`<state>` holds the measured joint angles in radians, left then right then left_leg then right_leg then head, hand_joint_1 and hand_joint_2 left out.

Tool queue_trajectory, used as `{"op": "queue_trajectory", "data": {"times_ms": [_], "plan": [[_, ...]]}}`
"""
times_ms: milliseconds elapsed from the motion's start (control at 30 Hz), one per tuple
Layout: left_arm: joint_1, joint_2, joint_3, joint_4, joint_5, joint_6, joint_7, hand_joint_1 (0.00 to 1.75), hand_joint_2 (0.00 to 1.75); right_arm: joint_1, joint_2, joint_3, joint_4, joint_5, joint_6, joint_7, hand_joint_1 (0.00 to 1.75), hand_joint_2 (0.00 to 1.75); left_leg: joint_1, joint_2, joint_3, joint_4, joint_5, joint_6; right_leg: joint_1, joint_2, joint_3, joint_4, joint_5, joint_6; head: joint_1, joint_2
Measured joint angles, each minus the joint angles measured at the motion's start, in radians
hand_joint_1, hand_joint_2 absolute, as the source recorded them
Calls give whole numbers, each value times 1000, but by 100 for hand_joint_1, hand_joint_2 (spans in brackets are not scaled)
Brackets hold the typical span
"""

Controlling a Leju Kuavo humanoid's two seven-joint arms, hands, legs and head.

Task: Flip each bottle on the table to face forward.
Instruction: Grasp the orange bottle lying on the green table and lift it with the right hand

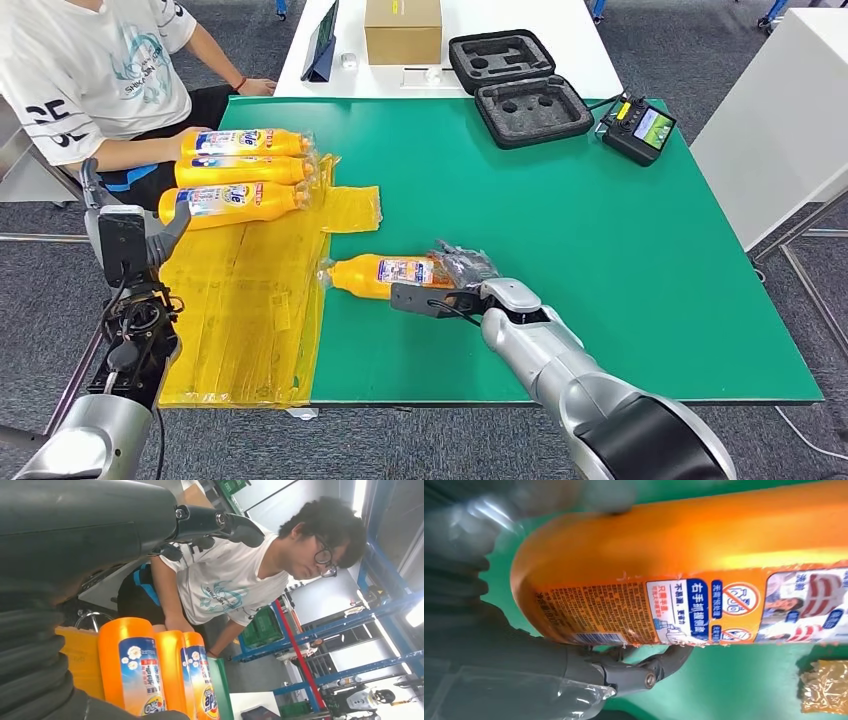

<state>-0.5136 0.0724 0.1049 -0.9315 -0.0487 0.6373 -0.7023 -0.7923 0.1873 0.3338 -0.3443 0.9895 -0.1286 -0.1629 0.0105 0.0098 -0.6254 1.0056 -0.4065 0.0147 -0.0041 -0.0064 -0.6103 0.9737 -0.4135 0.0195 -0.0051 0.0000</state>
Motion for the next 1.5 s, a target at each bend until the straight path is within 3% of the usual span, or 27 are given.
{"op": "queue_trajectory", "data": {"times_ms": [667, 733, 867, 933, 1067, 1233, 1500], "plan": [[-13, -1, 0, 22, 20, -17, 0, 0, 175, 0, 0, -4, 6, -22, -4, -29, 175, 175, 0, 0, 0, 0, 0, 0, 0, 0, 0, 0, 0, 0, 0, 0], [-12, -1, 0, 25, 34, -36, 0, 0, 175, 9, 1, -25, 3, -104, -14, -130, 175, 175, 0, 0, 0, 0, 0, 0, 0, 0, 0, 0, 0, 0, 0, 0], [2, -3, 0, 26, 113, -124, 4, 0, 175, 55, 26, -131, -69, -420, -4, -453, 175, 175, 0, 0, -1, 0, 0, 0, 0, 0, 0, 0, 0, 0, 0, 0], [19, -3, 1, 27, 176, -191, 22, 0, 175, 86, 42, -168, -163, -577, -13, -519, 175, 175, 0, 0, -1, 0, 0, 0, 0, 0, 0, 0, 0, 0, 0, 0], [68, -2, 5, 19, 282, -309, 70, 0, 175, 166, 53, -166, -393, -777, -105, -536, 175, 175, 0, 0, -1, 0, 0, 0, 0, 0, 0, 0, -1, 0, 0, 0], [115, -1, 9, -16, 364, -396, 114, 0, 175, 253, 53, -128, -609, -819, -202, -537, 175, 175, 0, 0, -1, 0, 0, 0, 0, 0, -1, 0, -1, 0, 0, 0], [160, -1, 3, -87, 455, -558, 182, 0, 175, 297, 37, -90, -694, -862, -222, -537, 175, 175, 0, 0, -1, 0, 0, 0, 0, 0, -1, 0, 0, 0, 0, 0]]}}
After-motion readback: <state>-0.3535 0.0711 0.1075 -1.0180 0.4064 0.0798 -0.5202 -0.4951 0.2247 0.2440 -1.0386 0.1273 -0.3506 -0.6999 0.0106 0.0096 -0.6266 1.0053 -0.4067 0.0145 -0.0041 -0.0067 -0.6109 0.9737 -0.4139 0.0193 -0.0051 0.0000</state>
